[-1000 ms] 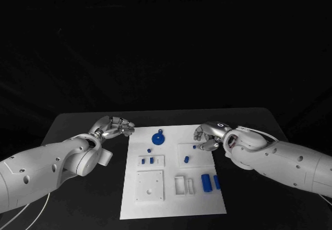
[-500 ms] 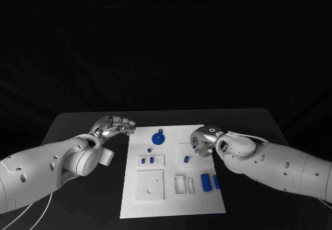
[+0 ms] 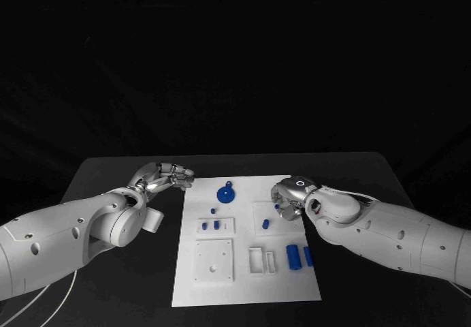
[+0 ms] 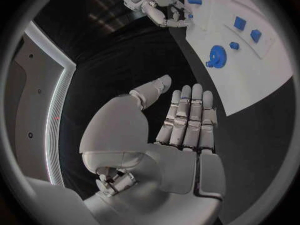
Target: Assemble the parts on the task board
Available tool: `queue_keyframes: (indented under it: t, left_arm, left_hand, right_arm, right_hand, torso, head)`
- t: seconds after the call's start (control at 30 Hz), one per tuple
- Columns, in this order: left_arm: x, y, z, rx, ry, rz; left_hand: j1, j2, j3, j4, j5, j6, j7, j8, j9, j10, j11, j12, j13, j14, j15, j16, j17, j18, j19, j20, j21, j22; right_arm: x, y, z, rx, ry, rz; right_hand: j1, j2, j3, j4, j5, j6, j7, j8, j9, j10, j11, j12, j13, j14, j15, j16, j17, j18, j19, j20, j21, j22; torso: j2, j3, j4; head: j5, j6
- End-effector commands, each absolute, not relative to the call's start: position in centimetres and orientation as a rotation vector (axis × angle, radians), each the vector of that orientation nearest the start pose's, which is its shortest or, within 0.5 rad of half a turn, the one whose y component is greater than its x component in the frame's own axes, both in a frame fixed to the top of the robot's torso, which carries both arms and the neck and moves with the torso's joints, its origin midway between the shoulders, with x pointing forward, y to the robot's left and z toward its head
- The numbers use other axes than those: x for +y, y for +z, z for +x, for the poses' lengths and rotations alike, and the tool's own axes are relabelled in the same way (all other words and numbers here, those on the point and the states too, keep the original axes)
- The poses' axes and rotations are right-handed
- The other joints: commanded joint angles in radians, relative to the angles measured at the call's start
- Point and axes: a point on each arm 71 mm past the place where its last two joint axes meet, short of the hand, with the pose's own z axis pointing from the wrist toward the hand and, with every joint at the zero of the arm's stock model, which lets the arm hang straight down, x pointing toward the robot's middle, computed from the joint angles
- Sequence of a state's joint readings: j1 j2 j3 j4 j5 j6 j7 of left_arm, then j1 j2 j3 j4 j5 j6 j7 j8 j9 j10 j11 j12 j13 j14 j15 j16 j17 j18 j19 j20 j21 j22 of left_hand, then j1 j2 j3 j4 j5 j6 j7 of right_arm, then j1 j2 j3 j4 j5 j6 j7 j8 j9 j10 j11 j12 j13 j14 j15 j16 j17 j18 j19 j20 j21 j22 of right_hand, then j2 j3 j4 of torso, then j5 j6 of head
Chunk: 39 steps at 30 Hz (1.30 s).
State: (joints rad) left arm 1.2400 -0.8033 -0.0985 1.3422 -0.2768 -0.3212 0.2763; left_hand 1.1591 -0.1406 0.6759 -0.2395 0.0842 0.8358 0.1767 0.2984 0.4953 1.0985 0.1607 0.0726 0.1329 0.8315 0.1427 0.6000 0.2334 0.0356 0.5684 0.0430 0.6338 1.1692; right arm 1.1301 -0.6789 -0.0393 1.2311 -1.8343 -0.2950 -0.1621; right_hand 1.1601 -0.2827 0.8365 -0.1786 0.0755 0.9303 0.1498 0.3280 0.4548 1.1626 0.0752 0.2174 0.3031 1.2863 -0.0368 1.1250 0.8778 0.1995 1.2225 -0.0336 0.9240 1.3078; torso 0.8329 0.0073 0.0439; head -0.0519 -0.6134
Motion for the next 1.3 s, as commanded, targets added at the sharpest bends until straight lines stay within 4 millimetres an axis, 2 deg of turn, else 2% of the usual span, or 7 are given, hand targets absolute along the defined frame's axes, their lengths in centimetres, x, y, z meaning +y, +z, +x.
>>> queue_keyframes:
  t: [0.03,0.47,0.83,0.93,1.03,1.17,1.3]
  left_arm:
    - [24.1,-19.1,52.0,1.542,-1.267,-0.881]
    - [24.2,-19.1,52.0,1.545,-1.268,-0.882]
    - [24.2,-19.1,52.0,1.549,-1.273,-0.88]
    - [24.2,-19.1,52.0,1.548,-1.272,-0.881]
    - [24.2,-19.1,52.0,1.548,-1.27,-0.882]
    - [24.2,-19.1,52.0,1.546,-1.269,-0.882]
    - [24.3,-19.1,52.0,1.544,-1.268,-0.882]
  left_hand:
    - [0.004,-0.007,-0.004,-0.004,0.004,-0.009,0.001,-0.001,-0.001,-0.006,0.001,-0.005,-0.002,-0.001,0.006,-0.006,0.001,0.013,0.0,0.005,-0.005,0.001]
    - [0.007,-0.008,-0.004,-0.006,0.004,-0.01,0.001,0.0,-0.001,-0.009,0.002,-0.004,-0.004,0.001,0.006,-0.009,0.004,0.014,0.0,0.005,-0.007,0.002]
    - [0.011,-0.01,-0.004,-0.01,0.003,-0.012,0.001,0.001,-0.001,-0.011,0.002,-0.003,-0.006,0.002,0.006,-0.012,0.008,0.015,0.0,0.005,-0.008,0.003]
    - [0.014,-0.01,-0.005,-0.011,0.003,-0.011,0.0,0.005,0.0,-0.013,0.003,-0.001,-0.01,0.026,-0.002,-0.004,0.022,0.018,0.014,0.0,-0.004,0.008]
    - [0.014,-0.011,-0.005,-0.012,0.003,-0.011,0.001,0.005,0.0,-0.013,0.003,-0.001,-0.011,0.026,-0.002,-0.004,0.023,0.018,0.014,-0.001,-0.004,0.008]
    - [0.014,-0.013,-0.006,-0.013,0.003,-0.011,0.001,0.006,0.0,-0.015,0.004,-0.001,-0.012,0.024,-0.002,-0.007,0.024,0.017,0.014,-0.001,-0.005,0.008]
    - [0.014,-0.013,-0.006,-0.013,0.003,-0.012,0.001,0.006,0.0,-0.016,0.004,-0.001,-0.012,0.023,-0.002,-0.008,0.025,0.017,0.014,-0.001,-0.006,0.008]
  right_arm:
    - [-19.9,-24.3,51.8,1.646,0.295,-0.444]
    - [-19.4,-25.0,51.4,1.667,0.292,-0.462]
    - [-19.0,-25.5,51.4,1.682,0.282,-0.466]
    - [-18.9,-25.6,51.4,1.678,0.275,-0.471]
    - [-18.8,-25.6,51.4,1.665,0.265,-0.473]
    - [-18.9,-25.3,51.4,1.627,0.255,-0.467]
    - [-18.8,-25.1,51.1,1.608,0.263,-0.462]
  right_hand:
    - [0.014,0.001,0.019,0.007,-0.017,0.025,-0.007,0.014,0.007,0.039,-0.016,0.018,0.017,0.0,-0.016,0.007,-0.002,0.062,0.006,-0.002,-0.002,0.017]
    - [0.002,0.029,0.038,0.001,-0.022,0.095,-0.039,0.048,0.033,0.103,-0.047,0.055,0.08,0.001,-0.045,0.013,-0.003,0.062,0.005,-0.009,0.017,0.022]
    - [-0.006,0.031,0.035,0.0,-0.023,0.1,-0.041,0.048,0.037,0.103,-0.048,0.055,0.089,0.001,-0.047,0.013,-0.002,0.062,0.005,-0.01,0.02,0.022]
    - [-0.007,0.031,0.035,-0.001,-0.022,0.1,-0.041,0.048,0.037,0.103,-0.048,0.055,0.09,0.001,-0.047,0.013,-0.003,0.062,0.005,-0.01,0.02,0.022]
    - [-0.005,0.038,0.038,-0.004,-0.022,0.103,-0.042,0.049,0.038,0.103,-0.049,0.054,0.094,0.001,-0.047,0.014,-0.003,0.062,0.004,-0.011,0.021,0.021]
    - [-0.001,0.049,0.047,-0.012,-0.022,0.111,-0.045,0.051,0.041,0.108,-0.051,0.056,0.104,0.002,-0.05,0.015,-0.002,0.062,0.003,-0.013,0.025,0.022]
    - [0.003,0.05,0.06,-0.022,-0.024,0.124,-0.051,0.054,0.046,0.119,-0.057,0.06,0.116,0.008,-0.055,0.016,-0.003,0.062,0.007,-0.017,0.032,0.022]
  torso:
    - [-0.001,0.0009,-0.0015]
    - [-0.001,0.0006,-0.0011]
    - [0.0,-0.0008,-0.0011]
    - [-0.001,-0.0003,-0.0014]
    - [-0.001,0.0001,-0.0005]
    - [-0.002,-0.0014,-0.001]
    - [-0.002,0.0,-0.0019]
  head:
    - [0.0,-0.002]
    - [-0.001,-0.01]
    - [-0.004,-0.014]
    - [-0.004,-0.015]
    - [-0.003,-0.015]
    - [-0.004,-0.017]
    - [-0.003,-0.014]
